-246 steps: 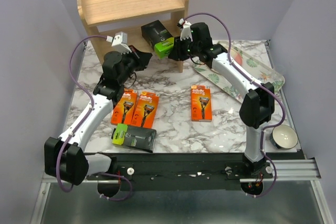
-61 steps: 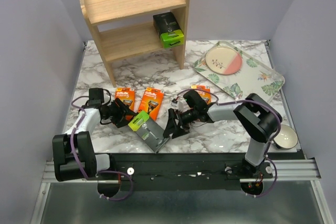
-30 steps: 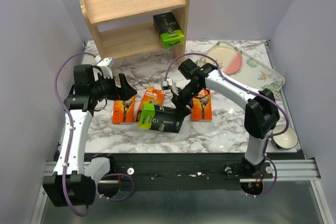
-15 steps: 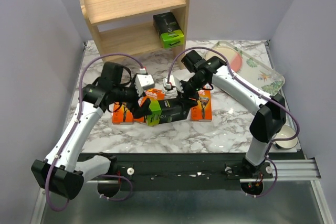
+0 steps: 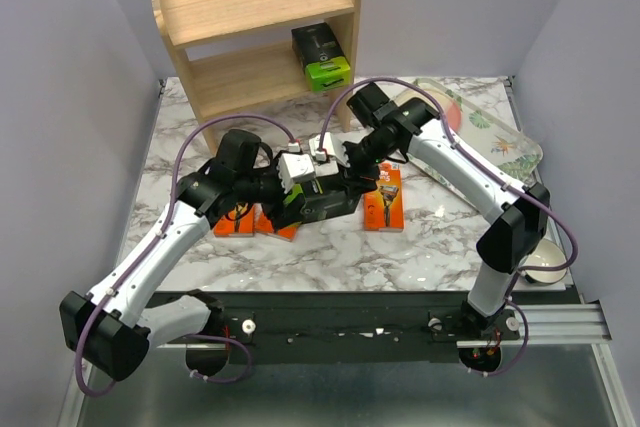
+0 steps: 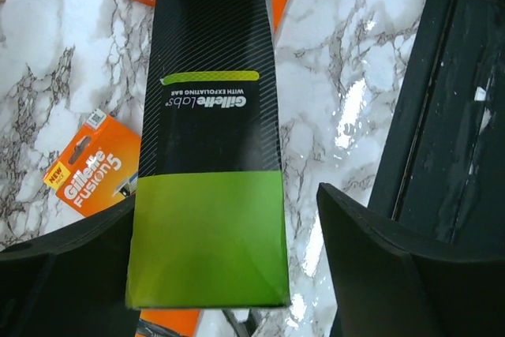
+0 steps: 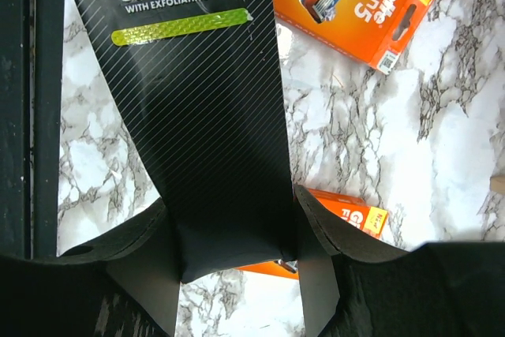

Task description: Place and organize the shaving razors onto the shelf

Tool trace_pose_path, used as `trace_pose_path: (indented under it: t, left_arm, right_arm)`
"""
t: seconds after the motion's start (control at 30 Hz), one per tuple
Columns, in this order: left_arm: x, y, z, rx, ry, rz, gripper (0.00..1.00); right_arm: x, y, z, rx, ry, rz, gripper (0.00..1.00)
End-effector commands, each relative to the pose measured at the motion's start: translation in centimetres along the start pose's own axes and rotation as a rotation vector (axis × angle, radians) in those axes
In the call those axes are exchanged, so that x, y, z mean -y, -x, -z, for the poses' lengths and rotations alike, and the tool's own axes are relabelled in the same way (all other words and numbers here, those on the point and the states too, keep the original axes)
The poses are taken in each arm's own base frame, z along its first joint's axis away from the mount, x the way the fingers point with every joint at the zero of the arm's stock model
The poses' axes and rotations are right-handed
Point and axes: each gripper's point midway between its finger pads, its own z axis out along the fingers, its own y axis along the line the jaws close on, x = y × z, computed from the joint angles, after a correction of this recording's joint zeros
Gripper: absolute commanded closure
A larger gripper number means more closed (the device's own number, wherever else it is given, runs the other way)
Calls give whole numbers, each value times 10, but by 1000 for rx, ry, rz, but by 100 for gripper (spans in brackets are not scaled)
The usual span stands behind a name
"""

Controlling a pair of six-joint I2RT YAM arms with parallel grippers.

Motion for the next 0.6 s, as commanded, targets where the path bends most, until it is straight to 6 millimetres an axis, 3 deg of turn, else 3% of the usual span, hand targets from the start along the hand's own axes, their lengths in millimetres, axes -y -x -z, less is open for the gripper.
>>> trace_pose_path:
  t: [0.0, 0.07, 0.23, 0.27, 0.3, 0.4, 0.47, 0.53, 0.57]
  left_arm:
    - [-5, 10, -5, 44, 24, 35, 27]
    - [-3, 11, -5, 62, 33, 59, 32]
    - [1, 16, 1, 134, 9, 228, 57]
    - [-4, 11, 4, 146, 23, 277, 59]
    - [-5, 15, 5, 175, 14, 297, 61]
    - [-20, 18, 17, 267, 56, 442, 61]
    - [-24, 16, 26, 320, 82, 559, 61]
    - [-41, 19, 41, 396, 145, 609, 61]
    - [-42, 17, 46, 427, 159, 677, 61]
  right_arm:
    - [8, 35, 29, 96, -80, 45, 71]
    - [7, 35, 30, 94, -82, 40, 70]
    - [7, 35, 35, 93, -107, 41, 67]
    - [7, 36, 37, 97, -114, 37, 65]
    - [10, 38, 40, 98, -131, 38, 56]
    - [28, 49, 60, 109, -243, 39, 44]
    - [41, 55, 87, 116, -363, 21, 39]
    - [52, 69, 117, 182, -475, 22, 30]
    - [54, 71, 123, 213, -507, -34, 25]
